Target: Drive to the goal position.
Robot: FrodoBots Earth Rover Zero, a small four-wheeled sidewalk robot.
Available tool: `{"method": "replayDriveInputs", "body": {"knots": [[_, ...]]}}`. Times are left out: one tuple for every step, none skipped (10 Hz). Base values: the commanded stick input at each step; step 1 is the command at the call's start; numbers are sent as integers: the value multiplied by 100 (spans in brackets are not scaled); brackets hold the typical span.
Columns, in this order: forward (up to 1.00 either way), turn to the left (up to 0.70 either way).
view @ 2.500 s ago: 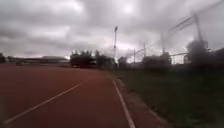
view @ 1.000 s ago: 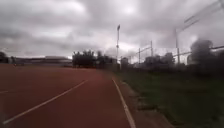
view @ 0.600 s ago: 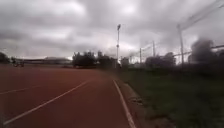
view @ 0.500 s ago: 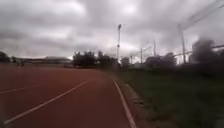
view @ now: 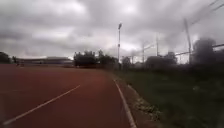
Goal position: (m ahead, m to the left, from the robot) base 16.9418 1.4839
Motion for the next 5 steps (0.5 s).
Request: {"method": "replayDriveInputs", "body": {"knots": [[70,0],[70,0],[70,0],[70,-12],[70,-33]]}}
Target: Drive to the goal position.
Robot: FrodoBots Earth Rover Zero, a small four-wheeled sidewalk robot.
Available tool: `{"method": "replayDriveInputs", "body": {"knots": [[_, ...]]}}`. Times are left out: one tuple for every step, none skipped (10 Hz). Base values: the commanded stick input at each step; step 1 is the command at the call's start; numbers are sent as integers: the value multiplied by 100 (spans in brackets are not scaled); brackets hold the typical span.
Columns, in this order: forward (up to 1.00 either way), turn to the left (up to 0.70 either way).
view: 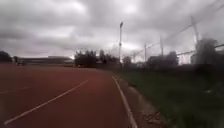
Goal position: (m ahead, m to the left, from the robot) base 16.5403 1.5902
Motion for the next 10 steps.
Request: {"method": "replayDriveInputs", "body": {"knots": [[70,-32],[70,-23],[70,-3],[70,0],[70,0],[70,0],[70,0],[70,0],[70,0],[70,0]]}}
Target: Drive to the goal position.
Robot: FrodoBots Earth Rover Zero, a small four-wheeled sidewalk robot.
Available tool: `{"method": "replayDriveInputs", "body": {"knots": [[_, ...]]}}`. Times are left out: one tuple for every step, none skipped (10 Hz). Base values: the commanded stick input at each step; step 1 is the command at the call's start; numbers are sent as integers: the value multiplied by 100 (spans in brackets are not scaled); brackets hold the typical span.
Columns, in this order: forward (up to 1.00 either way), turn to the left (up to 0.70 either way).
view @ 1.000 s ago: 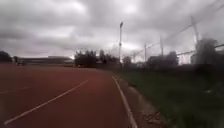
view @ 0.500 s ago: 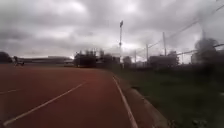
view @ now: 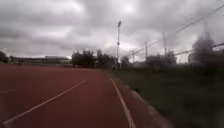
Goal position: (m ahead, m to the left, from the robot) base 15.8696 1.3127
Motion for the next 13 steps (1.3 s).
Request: {"method": "replayDriveInputs", "body": {"knots": [[70,0],[70,0],[70,0],[70,0],[70,0],[70,0],[70,0],[70,0],[70,0],[70,0],[70,0],[70,0],[70,-4]]}}
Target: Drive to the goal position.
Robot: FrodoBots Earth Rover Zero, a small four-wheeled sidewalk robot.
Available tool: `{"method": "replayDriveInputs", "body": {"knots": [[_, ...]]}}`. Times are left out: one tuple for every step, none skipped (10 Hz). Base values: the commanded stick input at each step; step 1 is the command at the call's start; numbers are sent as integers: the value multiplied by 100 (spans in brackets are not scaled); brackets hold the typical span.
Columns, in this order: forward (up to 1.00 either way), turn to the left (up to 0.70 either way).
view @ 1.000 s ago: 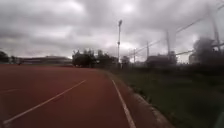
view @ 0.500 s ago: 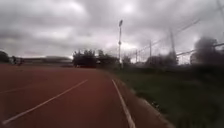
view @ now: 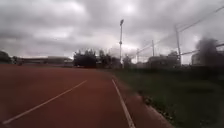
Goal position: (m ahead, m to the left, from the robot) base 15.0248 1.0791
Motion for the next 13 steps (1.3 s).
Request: {"method": "replayDriveInputs", "body": {"knots": [[70,-11],[70,-19],[70,-9],[70,0],[70,0],[70,0],[70,0],[70,0],[70,0],[70,0],[70,0],[70,0],[70,0]]}}
